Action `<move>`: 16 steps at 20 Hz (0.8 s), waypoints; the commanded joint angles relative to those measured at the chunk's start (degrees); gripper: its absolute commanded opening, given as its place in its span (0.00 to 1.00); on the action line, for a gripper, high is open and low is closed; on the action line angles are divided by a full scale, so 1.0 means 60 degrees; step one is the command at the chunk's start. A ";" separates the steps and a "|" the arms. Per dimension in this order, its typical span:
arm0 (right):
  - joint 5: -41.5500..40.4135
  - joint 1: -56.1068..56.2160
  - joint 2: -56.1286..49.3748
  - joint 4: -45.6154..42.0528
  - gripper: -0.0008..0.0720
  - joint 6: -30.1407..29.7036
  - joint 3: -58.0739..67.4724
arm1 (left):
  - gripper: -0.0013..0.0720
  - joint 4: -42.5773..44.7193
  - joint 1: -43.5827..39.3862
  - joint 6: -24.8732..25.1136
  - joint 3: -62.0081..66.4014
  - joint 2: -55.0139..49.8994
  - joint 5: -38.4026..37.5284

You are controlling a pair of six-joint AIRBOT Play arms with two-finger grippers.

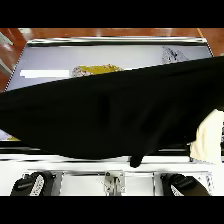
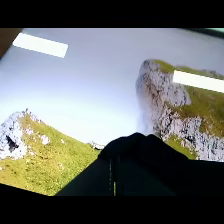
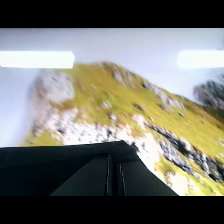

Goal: Fold the shirts.

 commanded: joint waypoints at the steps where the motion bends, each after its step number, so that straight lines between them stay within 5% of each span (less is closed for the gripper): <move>1: -0.0182 -0.0011 -0.1945 -0.0761 0.09 -0.0568 0.0000 | 0.06 -0.0146 0.0007 0.0106 -0.2277 -0.0419 0.1876; 6: -0.3508 -0.0044 -0.5326 -0.1060 0.09 -0.0419 0.0000 | 0.06 -0.1537 -0.0007 0.0109 -0.3869 -0.2710 0.5391; 9: -0.4492 -0.0572 -0.6980 -0.0820 0.09 0.0295 0.0000 | 0.06 -0.2561 -0.0149 0.0882 -0.3869 -0.4641 0.6513; 16: -0.4637 -0.2772 -0.9584 0.3650 0.09 0.0135 0.0000 | 0.06 -0.2936 -0.1446 0.1184 -0.3869 -0.8145 0.7286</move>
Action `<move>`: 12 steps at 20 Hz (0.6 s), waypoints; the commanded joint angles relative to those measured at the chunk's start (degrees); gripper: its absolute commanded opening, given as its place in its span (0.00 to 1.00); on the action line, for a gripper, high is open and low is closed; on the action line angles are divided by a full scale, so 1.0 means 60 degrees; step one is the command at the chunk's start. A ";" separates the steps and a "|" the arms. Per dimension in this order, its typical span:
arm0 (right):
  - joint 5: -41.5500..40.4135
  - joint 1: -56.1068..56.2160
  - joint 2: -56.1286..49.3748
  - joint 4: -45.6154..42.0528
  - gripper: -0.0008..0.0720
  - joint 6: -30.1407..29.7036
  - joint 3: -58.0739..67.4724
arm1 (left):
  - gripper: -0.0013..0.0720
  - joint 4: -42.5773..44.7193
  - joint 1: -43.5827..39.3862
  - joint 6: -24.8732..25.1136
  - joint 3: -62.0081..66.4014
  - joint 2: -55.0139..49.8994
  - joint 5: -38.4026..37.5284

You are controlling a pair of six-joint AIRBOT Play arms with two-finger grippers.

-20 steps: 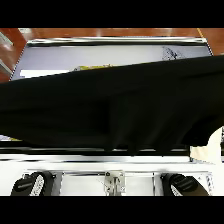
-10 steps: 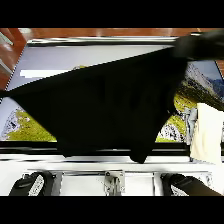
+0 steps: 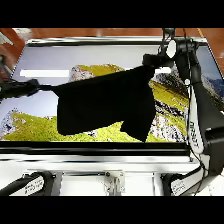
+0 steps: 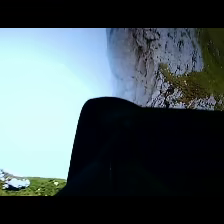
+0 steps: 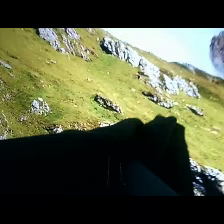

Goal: Fold the shirts.

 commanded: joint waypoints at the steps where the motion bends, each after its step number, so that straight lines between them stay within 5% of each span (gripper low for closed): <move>1: -0.0087 -0.0834 -0.1271 0.2473 0.09 -0.0076 0.0011 | 0.06 -0.0262 -0.0583 0.0084 -0.0033 -0.1628 0.0335; 4: 0.0361 -0.0867 -0.1912 0.2710 0.13 -0.0069 0.0011 | 0.07 -0.0361 -0.0685 -0.0732 -0.0029 -0.2237 0.0288; 5: 0.0419 -0.0874 -0.2022 0.2823 0.30 -0.0069 0.0011 | 0.12 -0.0361 -0.0656 -0.0820 -0.0029 -0.2295 0.0222; 6: 0.0375 -0.0874 -0.2025 0.2954 0.65 -0.0113 0.0011 | 0.32 -0.0357 -0.0579 -0.0812 0.0000 -0.2277 0.0073; 7: 0.0353 -0.0943 -0.1923 0.3045 0.76 -0.0455 0.0015 | 0.68 -0.0339 -0.0393 -0.0805 0.0189 -0.2259 -0.0466; 8: 0.0503 -0.1060 -0.1676 0.3045 0.76 -0.0962 0.0015 | 0.87 -0.0237 -0.0109 -0.0801 0.0484 -0.2262 -0.1293; 12: 0.2772 -0.2113 -0.0310 0.1668 0.76 -0.2226 0.0011 | 0.88 0.0295 0.1756 -0.0342 0.1271 -0.2102 -0.5304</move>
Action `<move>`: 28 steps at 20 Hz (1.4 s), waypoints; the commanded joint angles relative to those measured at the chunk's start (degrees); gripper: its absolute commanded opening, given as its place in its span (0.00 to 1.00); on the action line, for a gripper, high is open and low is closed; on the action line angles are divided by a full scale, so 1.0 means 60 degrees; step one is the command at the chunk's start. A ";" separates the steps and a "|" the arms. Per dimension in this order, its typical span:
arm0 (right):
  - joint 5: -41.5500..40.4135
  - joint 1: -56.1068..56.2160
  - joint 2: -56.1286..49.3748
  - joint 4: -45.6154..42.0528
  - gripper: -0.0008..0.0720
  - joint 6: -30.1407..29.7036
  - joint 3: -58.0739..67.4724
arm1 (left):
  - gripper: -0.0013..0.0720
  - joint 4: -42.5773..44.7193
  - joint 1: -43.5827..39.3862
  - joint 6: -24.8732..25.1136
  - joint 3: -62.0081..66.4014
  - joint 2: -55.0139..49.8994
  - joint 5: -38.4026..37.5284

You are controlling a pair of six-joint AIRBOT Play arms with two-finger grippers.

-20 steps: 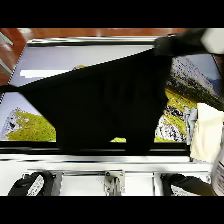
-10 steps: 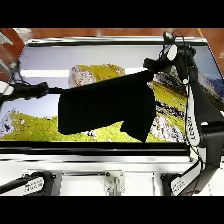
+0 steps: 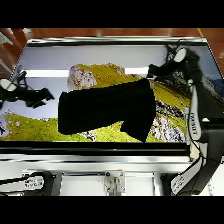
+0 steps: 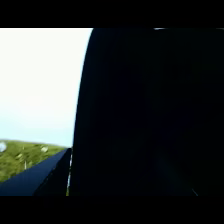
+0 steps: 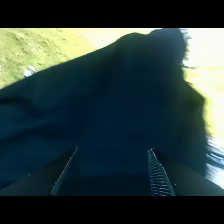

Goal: Fold the shirts.

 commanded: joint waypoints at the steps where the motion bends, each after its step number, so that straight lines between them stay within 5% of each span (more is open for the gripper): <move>1: 0.2565 -0.1118 0.0809 -0.0776 0.76 -0.0969 0.0000 | 0.88 0.0022 0.1450 0.0703 0.0033 0.0240 -0.3330; 4: 0.4539 -0.2506 0.0827 0.0641 0.76 -0.1082 -0.0372 | 0.88 -0.0943 0.2084 0.1395 -0.2514 0.1217 -0.3005; 6: 0.4870 -0.3024 0.0827 0.1792 0.88 -0.1078 -0.0933 | 0.96 -0.2135 0.2116 0.2073 -0.4441 0.1701 -0.2014; 10: 0.4280 -0.3031 0.0820 0.2696 0.89 -0.1115 -0.1450 | 0.96 -0.4113 0.1974 0.2834 -0.6065 0.1650 -0.0164; 16: 0.3450 -0.2852 0.0816 0.2284 0.89 -0.1100 -0.1450 | 0.92 -0.4925 0.1253 0.3027 -0.6171 0.1133 0.0914; 17: 0.3428 -0.2852 0.0816 0.2073 0.89 -0.1002 -0.1453 | 0.81 -0.5162 0.1155 0.3027 -0.6171 0.1060 0.1078; 19: 0.3472 -0.2852 0.0816 0.1563 0.89 -0.0962 -0.1574 | 0.08 -0.5428 0.1071 0.3362 -0.6160 0.1027 0.0947; 24: 0.2962 -0.2805 0.0820 0.2342 0.89 -0.1311 -0.3169 | 0.06 -0.5424 0.1260 0.3887 -0.6007 0.1115 0.0350; 28: 0.1293 -0.2295 0.0816 0.2524 0.89 -0.1661 -0.5304 | 0.06 -0.5340 0.1319 0.3993 -0.5956 0.1592 -0.0186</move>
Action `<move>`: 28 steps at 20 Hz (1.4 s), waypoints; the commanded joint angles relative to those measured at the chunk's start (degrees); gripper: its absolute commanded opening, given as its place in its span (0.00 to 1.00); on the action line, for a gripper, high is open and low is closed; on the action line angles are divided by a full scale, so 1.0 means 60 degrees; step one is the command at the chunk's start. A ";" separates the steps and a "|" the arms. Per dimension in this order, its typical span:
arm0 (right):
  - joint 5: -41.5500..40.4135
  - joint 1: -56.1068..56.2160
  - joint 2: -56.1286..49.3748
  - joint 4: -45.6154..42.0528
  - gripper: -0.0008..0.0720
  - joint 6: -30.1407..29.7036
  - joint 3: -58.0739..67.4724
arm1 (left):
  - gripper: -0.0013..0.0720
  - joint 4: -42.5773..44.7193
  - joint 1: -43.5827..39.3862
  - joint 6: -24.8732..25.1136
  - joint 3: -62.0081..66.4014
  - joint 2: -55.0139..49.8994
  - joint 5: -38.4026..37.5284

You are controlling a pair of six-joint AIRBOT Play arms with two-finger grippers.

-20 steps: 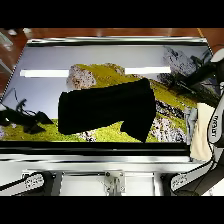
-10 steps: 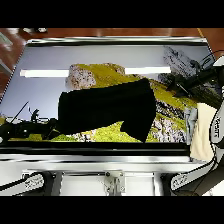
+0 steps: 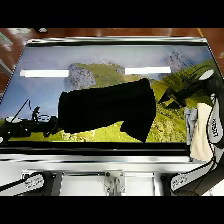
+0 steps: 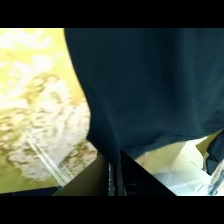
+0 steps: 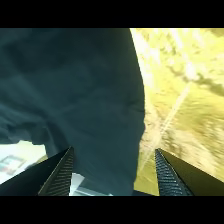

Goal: Fold the shirts.

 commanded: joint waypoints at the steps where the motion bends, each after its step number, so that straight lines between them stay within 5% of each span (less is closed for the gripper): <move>1: -0.1100 0.0357 -0.0018 0.0095 0.89 -0.0393 -0.1279 | 0.06 0.0051 0.0073 0.0149 0.0033 0.0382 -0.0423; 9: -0.2371 0.0991 -0.0586 0.0452 0.86 -0.0277 -0.1377 | 0.06 0.0040 0.0098 0.0149 0.0036 0.0831 -0.0415; 10: -0.2616 0.1158 -0.0586 0.0459 0.57 -0.0255 -0.1377 | 0.06 0.0040 0.0098 0.0237 0.0051 0.0838 -0.0415; 11: -0.2707 0.1275 -0.0583 0.0576 0.16 -0.0262 -0.1351 | 0.06 0.0040 0.0098 0.0474 0.0113 0.0849 -0.0415; 12: -0.2626 0.1351 -0.0561 0.0845 0.10 -0.0492 -0.1279 | 0.06 0.0040 0.0117 0.0608 0.0226 0.0885 -0.0404; 19: -0.2310 0.1384 0.2750 0.1519 0.09 -0.3286 0.0386 | 0.06 0.0627 0.0117 0.1359 0.4269 0.3075 -0.0087; 24: -0.4477 0.1384 0.6411 0.1486 0.09 -0.3304 0.2907 | 0.06 0.0619 0.0117 0.1290 0.9267 0.4878 0.1275; 28: -0.5421 0.1384 0.8710 0.0627 0.09 -0.2106 0.3399 | 0.06 0.0678 0.0117 0.0994 1.1387 0.5956 0.1869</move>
